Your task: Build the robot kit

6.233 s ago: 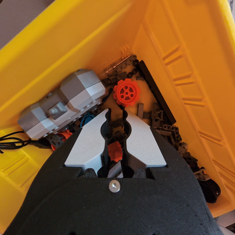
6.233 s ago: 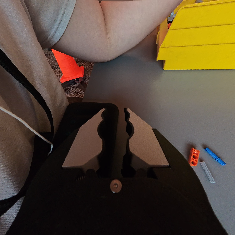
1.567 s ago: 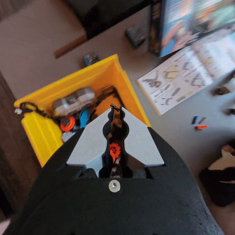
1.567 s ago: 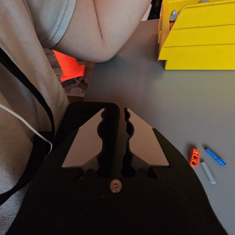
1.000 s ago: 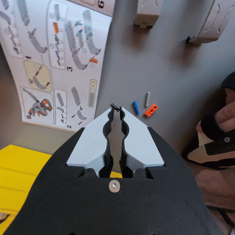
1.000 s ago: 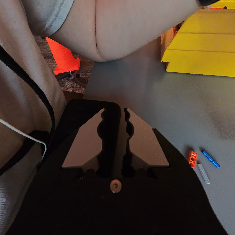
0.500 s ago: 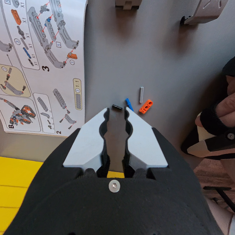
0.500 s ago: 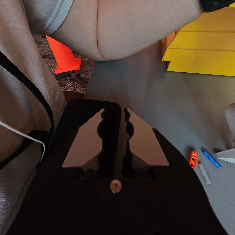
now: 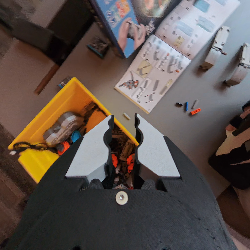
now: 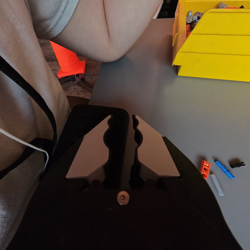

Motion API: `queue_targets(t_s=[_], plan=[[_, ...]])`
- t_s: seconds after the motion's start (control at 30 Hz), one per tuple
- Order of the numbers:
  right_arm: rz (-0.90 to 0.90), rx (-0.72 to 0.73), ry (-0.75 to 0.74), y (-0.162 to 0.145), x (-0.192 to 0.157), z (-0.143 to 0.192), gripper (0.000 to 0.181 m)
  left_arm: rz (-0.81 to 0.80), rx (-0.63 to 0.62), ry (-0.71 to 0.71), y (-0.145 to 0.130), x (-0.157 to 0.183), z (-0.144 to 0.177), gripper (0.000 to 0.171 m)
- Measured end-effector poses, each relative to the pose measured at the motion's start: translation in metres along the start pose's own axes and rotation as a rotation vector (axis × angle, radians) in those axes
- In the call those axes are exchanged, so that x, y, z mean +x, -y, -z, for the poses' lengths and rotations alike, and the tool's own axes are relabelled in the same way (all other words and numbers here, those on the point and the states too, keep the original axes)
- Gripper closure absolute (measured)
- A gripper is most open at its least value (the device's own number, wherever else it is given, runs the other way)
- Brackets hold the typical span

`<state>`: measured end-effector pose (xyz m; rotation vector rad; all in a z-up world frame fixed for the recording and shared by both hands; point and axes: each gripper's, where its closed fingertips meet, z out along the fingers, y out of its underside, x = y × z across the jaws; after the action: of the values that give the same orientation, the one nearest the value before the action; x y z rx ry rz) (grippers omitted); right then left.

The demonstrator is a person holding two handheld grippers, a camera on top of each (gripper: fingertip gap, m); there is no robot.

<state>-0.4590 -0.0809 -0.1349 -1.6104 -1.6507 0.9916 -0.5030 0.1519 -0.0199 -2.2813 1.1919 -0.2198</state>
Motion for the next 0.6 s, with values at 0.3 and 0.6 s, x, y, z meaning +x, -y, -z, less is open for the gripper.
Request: queue_targets(t_s=[0.3, 0.6], plan=[[0.001, 0.002, -0.002, 0.001, 0.0, 0.0, 0.153, 0.252, 0.344, -0.017, 0.002, -0.049, 0.073, 0.143], [0.001, 0.0, -0.002, 0.001, 0.0, 0.0, 0.152, 0.191, 0.708, -0.092, 0.036, -0.034, 0.138, 0.133]])
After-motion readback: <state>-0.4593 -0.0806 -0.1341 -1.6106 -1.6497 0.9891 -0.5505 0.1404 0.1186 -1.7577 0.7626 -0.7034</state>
